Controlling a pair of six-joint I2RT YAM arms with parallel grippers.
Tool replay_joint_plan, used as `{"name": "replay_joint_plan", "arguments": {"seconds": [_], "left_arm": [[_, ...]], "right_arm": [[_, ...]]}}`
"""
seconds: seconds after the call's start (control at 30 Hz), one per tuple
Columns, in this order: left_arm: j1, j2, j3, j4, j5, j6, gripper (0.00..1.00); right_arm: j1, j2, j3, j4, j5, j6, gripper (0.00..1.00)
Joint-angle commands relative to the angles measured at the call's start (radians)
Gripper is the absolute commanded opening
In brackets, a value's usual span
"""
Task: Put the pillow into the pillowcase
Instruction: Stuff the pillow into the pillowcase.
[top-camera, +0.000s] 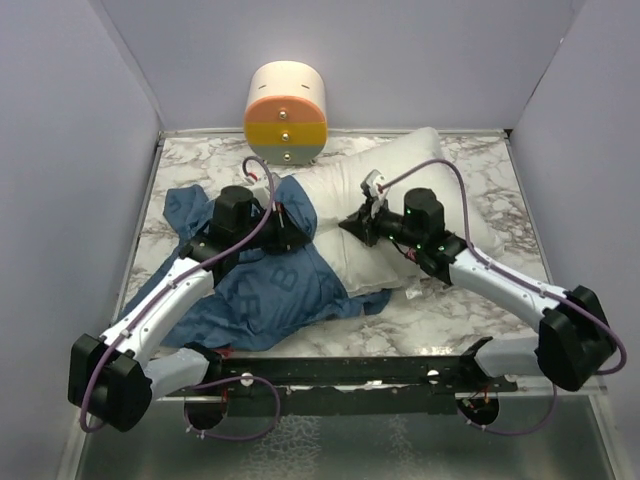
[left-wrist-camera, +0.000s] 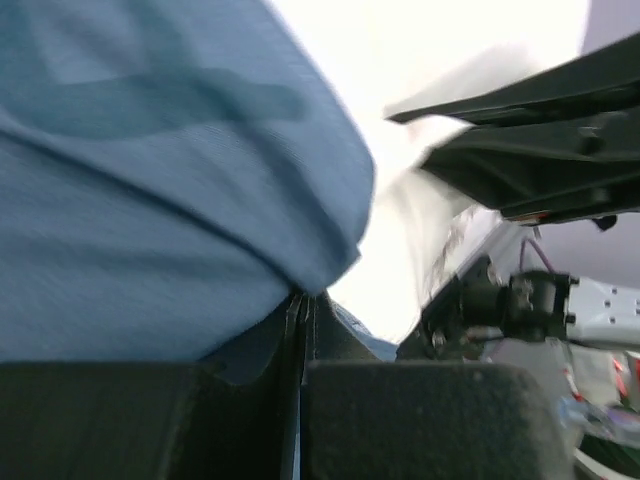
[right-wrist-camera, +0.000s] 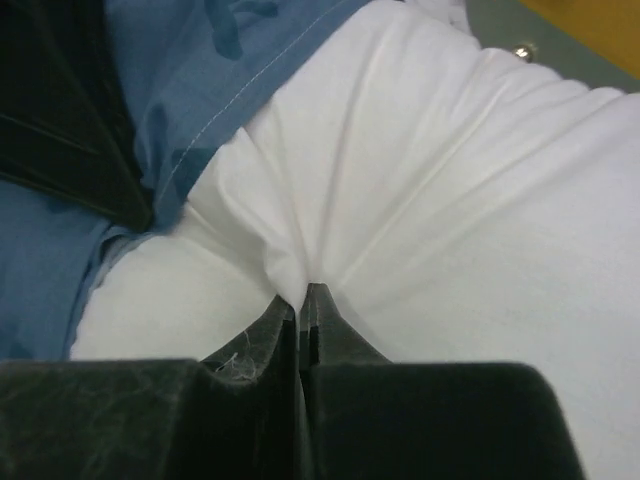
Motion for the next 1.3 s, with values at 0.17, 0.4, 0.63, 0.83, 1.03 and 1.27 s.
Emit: {"name": "replay_joint_plan", "arguments": {"seconds": [0.17,0.4,0.63,0.83,1.03,1.27], "left_arm": [[0.063,-0.032,-0.121,0.138,0.139,-0.048,0.00],[0.066,0.032,0.012,0.119,0.253,-0.030,0.00],[0.066,0.010,0.031,0.107,0.272,-0.034,0.00],[0.066,0.006,0.010,0.154,0.269,-0.066,0.00],[0.066,0.036,0.040,0.175,0.246,-0.059,0.00],[0.084,0.229,0.300,0.182,0.190,-0.006,0.00]], "right_arm": [[0.014,-0.344,-0.169,-0.205,-0.150,0.004,0.48],[0.013,-0.247,0.198,-0.375,-0.042,-0.141,0.96],[-0.056,0.093,0.456,-0.470,0.001,-0.214,1.00],[-0.108,0.399,0.605,-0.572,-0.048,-0.151,0.99],[-0.093,0.559,0.605,-0.668,0.003,-0.110,0.40],[-0.094,0.362,0.409,-0.461,-0.042,0.011,0.01]]}}
